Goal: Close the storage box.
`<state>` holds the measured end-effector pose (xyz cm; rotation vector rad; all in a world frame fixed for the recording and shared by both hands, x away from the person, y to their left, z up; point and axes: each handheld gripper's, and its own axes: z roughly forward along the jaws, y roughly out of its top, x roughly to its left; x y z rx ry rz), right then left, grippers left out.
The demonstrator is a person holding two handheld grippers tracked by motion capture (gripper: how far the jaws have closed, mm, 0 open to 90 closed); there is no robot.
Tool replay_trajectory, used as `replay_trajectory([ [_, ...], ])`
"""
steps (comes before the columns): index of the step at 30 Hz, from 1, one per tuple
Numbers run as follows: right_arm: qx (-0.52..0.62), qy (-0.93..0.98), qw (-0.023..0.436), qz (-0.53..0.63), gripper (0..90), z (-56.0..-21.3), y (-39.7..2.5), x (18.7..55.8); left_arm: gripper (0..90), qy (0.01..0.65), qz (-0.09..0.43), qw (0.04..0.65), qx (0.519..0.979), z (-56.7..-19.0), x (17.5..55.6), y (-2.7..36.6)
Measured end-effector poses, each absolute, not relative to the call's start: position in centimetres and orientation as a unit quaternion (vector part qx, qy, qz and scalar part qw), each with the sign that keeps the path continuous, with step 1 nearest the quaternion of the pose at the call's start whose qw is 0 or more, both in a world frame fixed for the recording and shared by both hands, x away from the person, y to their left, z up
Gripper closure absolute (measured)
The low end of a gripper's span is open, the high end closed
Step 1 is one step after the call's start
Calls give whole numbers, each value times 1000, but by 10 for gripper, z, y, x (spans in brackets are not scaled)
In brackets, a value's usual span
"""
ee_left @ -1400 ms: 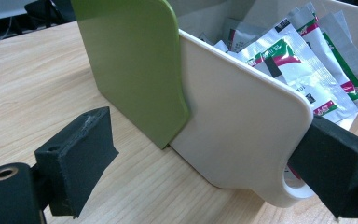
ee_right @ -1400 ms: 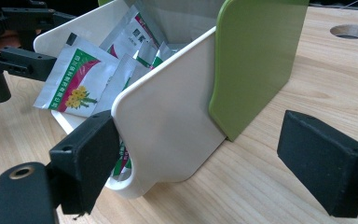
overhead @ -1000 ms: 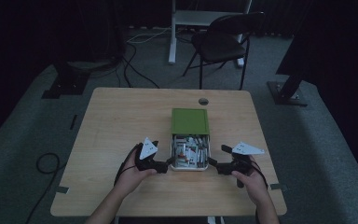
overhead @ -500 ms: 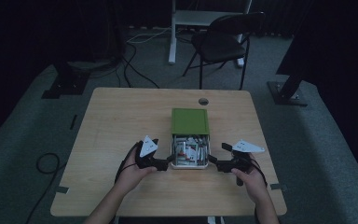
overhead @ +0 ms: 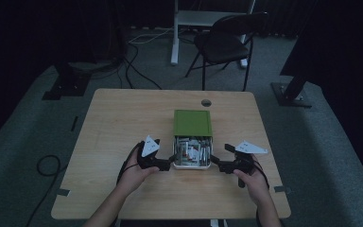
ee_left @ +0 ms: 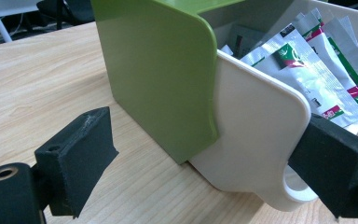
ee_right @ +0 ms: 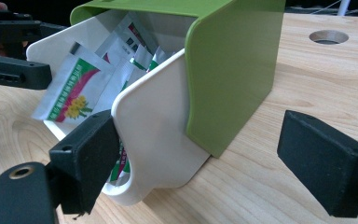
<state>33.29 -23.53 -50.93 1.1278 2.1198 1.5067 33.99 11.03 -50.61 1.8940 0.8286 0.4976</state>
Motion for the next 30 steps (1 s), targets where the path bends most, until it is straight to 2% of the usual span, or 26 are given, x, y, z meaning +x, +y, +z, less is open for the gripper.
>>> replay_trajectory([
  [30, 414, 728, 173, 518, 128, -507, -231, 347, 99, 345, 215, 482, 776, -504, 358, 109],
])
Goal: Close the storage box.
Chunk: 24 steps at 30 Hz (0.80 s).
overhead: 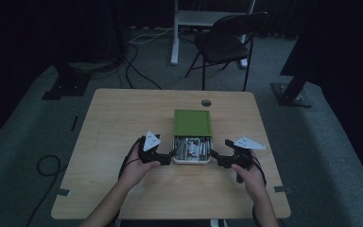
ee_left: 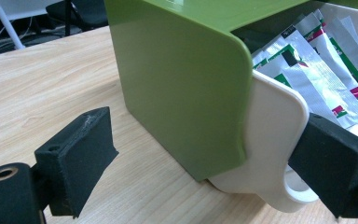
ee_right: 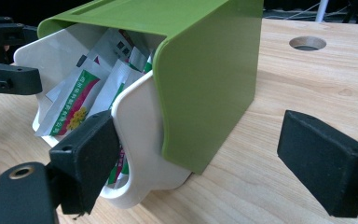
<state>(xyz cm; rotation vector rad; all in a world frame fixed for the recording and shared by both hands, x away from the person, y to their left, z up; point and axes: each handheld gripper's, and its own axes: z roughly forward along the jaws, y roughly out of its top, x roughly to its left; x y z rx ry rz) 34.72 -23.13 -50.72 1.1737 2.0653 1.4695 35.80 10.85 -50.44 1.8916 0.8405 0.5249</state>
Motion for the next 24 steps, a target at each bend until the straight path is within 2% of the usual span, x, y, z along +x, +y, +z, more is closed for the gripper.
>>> replay_trajectory([
  [24, 432, 719, 195, 509, 128, -506, -227, 357, 99, 352, 225, 476, 773, -504, 370, 106],
])
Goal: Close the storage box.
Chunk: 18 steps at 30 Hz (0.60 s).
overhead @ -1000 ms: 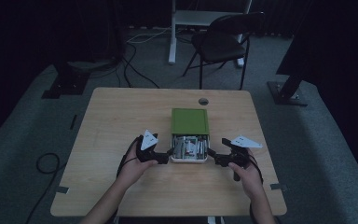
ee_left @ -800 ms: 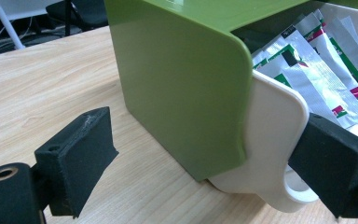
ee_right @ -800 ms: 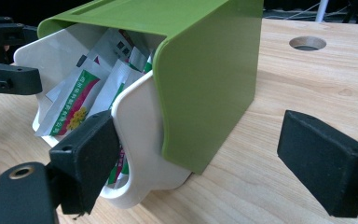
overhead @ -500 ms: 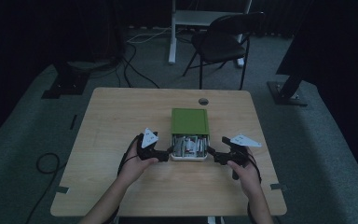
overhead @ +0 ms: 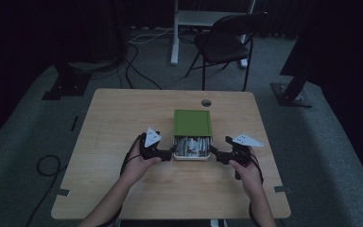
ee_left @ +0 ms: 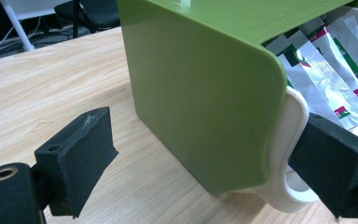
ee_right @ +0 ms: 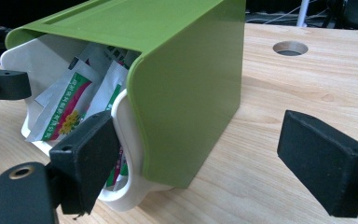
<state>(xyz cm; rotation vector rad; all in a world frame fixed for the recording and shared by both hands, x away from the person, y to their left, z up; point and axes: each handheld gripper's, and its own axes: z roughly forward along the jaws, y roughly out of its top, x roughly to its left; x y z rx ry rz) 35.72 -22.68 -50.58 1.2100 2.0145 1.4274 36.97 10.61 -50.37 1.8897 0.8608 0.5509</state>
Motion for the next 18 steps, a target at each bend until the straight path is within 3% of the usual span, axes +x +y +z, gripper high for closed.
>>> replay_trajectory([
  [18, 461, 706, 209, 496, 127, -504, -221, 364, 99, 361, 239, 473, 767, -504, 377, 103],
])
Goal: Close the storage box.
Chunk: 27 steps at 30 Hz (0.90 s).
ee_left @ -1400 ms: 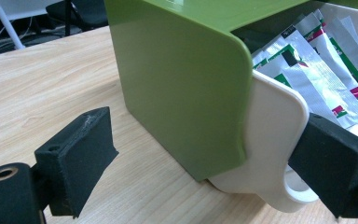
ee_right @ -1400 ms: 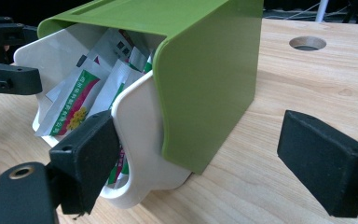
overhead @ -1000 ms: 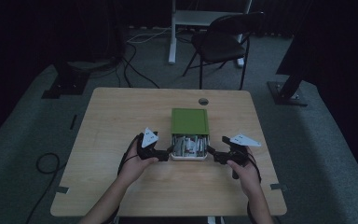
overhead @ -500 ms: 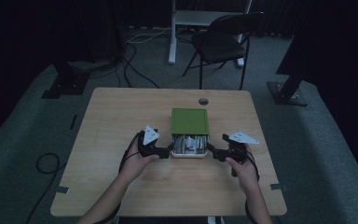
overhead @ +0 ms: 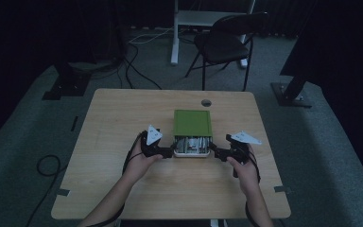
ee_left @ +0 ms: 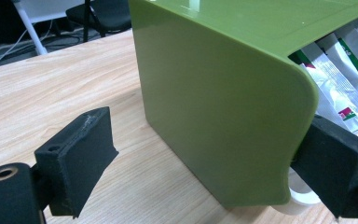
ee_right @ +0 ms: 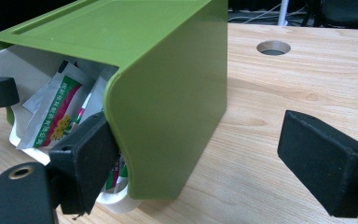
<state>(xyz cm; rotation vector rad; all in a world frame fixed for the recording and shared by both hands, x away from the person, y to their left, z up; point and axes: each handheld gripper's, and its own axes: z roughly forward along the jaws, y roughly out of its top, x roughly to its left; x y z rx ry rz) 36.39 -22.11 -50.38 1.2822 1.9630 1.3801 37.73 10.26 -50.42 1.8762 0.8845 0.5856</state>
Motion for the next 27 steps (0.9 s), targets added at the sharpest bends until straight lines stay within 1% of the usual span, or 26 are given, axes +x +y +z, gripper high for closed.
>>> replay_trajectory([
  [6, 464, 705, 207, 495, 123, -503, -221, 365, 100, 365, 239, 469, 768, -504, 378, 102],
  [8, 462, 706, 207, 495, 134, -503, -220, 365, 100, 362, 245, 471, 766, -503, 376, 100],
  [16, 436, 711, 205, 513, 132, -502, -218, 358, 100, 357, 229, 489, 763, -498, 369, 97],
  [23, 435, 706, 201, 521, 132, -500, -218, 354, 100, 350, 213, 480, 776, -498, 361, 97],
  [27, 432, 711, 199, 518, 133, -502, -219, 352, 100, 351, 222, 477, 774, -502, 356, 100],
])
